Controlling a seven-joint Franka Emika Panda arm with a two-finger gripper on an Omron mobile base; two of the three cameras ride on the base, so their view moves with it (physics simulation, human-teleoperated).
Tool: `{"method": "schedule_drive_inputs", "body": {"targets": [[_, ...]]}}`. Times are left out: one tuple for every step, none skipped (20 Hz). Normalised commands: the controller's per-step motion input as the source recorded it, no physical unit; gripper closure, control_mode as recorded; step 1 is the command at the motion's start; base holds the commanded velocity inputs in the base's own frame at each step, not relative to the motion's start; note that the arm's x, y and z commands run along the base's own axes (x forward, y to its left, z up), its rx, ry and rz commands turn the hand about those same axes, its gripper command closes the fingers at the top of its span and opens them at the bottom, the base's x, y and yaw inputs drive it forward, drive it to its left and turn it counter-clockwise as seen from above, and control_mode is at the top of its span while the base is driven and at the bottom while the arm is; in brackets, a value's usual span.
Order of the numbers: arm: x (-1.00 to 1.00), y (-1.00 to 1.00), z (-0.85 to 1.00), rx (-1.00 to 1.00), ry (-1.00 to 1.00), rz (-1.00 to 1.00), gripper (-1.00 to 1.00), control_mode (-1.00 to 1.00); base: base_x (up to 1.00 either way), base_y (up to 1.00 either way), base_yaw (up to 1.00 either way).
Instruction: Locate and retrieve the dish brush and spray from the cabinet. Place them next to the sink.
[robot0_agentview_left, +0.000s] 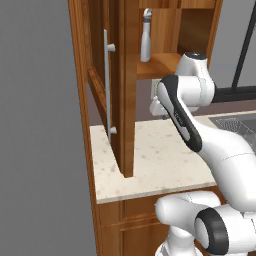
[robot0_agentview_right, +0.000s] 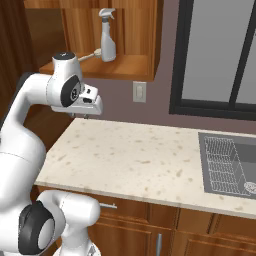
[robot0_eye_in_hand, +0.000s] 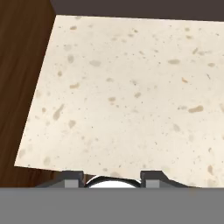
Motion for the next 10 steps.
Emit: {"method": "schedule_drive_inputs", "body": {"targets": [[-0.02,0.00,0.00,0.00,0.00,0.00,-1.00,-1.00,0.00,0.00,0.00],[-0.05,0.00,0.00,0.00,0.00,0.00,-1.00,-1.00,0.00,0.00,0.00],[-0.09,0.00,0.00,0.00,-0.05,0.00,-1.00,-1.00,0.00,0.00,0.00],[-0.14,0.00,0.00,0.00,-0.03,0.00,-1.00,-1.00,0.00,0.00,0.00],[-0.29,0.00,0.06,0.00,-0.12,0.00,-1.00,-1.00,0.00,0.00,0.00],[-0.32,0.00,0.03,0.00,-0.12,0.00,-1.00,-1.00,0.00,0.00,0.00],[-0.35,0.00,0.10,0.00,-0.12,0.00,-1.00,-1.00,0.00,0.00,0.00],[-0.35,0.00,0.16,0.00,-0.15,0.00,-1.00,-1.00,0.00,0.00,0.00],[-0.33,0.00,0.19,0.00,-0.18,-0.01,-1.00,-1.00,0.00,0.00,0.00],[-0.32,0.06,0.15,-0.03,-0.18,-0.01,-1.00,-1.00,0.00,0.00,0.00]]}}
